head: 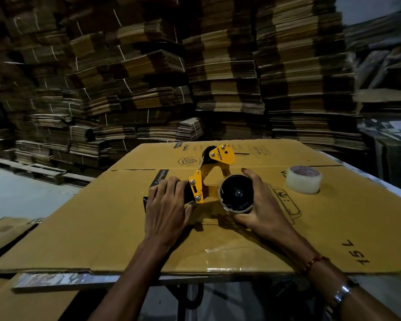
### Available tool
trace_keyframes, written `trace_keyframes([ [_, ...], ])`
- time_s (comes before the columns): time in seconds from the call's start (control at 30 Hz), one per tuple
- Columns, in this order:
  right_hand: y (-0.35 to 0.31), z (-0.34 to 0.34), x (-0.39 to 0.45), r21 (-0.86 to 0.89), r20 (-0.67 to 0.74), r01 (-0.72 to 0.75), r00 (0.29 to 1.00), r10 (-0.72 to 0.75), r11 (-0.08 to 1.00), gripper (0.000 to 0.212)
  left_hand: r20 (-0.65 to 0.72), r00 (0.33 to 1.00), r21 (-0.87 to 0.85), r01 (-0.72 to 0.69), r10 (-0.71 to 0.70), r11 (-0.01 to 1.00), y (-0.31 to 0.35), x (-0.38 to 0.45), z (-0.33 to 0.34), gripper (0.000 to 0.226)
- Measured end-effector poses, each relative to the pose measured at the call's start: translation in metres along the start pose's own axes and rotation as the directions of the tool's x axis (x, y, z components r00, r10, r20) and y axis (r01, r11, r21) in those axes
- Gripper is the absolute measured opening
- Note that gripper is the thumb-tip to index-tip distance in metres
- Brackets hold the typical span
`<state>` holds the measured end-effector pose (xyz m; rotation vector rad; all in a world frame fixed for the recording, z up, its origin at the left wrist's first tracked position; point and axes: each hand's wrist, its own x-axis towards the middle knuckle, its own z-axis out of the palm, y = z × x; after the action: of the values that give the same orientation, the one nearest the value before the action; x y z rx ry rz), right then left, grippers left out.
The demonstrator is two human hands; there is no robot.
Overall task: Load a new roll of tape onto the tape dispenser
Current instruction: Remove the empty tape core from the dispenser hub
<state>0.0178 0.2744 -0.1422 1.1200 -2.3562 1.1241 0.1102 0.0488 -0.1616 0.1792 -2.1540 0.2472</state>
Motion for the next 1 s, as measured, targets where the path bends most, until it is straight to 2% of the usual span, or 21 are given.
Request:
trace_keyframes([
  [0.17, 0.001, 0.001, 0.0, 0.071, -0.045, 0.024, 0.999, -0.021, 0.997, 0.103, 0.004, 1.0, 0.052, -0.021, 0.021, 0.998, -0.001, 0.0, 0.003, 0.05],
  [0.3, 0.001, 0.0, 0.0, 0.16, -0.059, -0.008, 0.998, 0.018, 0.987, 0.096, 0.106, 0.994, 0.072, -0.043, 0.035, 0.996, -0.001, 0.0, 0.002, 0.059],
  [0.47, 0.001, -0.003, -0.003, 0.317, -0.035, -0.08, 0.995, 0.096, 0.945, 0.098, 0.185, 0.981, -0.057, -0.057, 0.067, 0.997, 0.0, 0.0, -0.003, 0.065],
  [0.57, -0.005, -0.005, -0.007, 0.327, -0.029, -0.093, 0.994, 0.109, 0.941, 0.087, 0.217, 0.976, -0.124, -0.008, 0.035, 0.992, 0.002, 0.0, -0.009, 0.064],
  [0.7, -0.011, -0.007, -0.009, 0.334, -0.018, -0.09, 0.995, 0.102, 0.938, 0.072, 0.251, 0.968, -0.128, 0.043, -0.01, 0.991, 0.002, -0.001, -0.014, 0.068],
  [1.0, -0.009, -0.005, -0.009, 0.395, 0.046, -0.134, 0.991, 0.126, 0.909, 0.069, 0.241, 0.97, -0.173, 0.056, -0.013, 0.983, -0.001, 0.0, -0.008, 0.066],
])
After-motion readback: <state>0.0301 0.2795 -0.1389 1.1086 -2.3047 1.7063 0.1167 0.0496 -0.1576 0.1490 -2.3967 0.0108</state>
